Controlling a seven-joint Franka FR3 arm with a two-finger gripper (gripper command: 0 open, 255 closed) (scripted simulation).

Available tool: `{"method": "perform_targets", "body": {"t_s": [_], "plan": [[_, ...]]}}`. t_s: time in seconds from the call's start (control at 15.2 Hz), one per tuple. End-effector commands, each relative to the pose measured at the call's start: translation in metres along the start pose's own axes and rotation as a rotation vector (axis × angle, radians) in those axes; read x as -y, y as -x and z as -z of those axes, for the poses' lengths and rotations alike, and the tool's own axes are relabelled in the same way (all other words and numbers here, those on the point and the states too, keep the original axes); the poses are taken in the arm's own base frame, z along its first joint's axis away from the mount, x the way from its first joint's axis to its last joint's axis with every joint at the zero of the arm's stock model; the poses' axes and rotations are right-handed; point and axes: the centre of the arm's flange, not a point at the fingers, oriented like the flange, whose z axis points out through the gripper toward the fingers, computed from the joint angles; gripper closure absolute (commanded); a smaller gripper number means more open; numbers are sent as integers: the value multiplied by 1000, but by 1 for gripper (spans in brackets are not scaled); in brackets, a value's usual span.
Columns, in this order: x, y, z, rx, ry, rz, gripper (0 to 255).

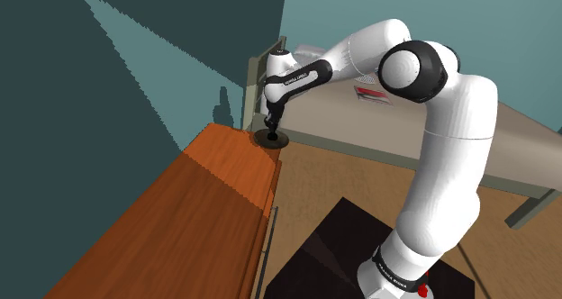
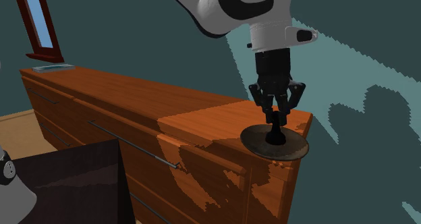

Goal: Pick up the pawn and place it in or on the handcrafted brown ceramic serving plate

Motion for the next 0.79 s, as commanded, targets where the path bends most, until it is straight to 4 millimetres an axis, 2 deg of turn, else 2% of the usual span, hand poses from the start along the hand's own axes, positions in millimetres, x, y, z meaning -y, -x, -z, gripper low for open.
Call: {"method": "perform_targets", "body": {"t_s": [0.0,0.07,0.13,0.46,0.73], "plan": [[0,0,0,0,0,0,255],[0,0,0,0,0,0,255],[0,0,0,0,0,0,0],[0,0,0,0,0,0,0],[0,0,50,0,0,0,0]]}}
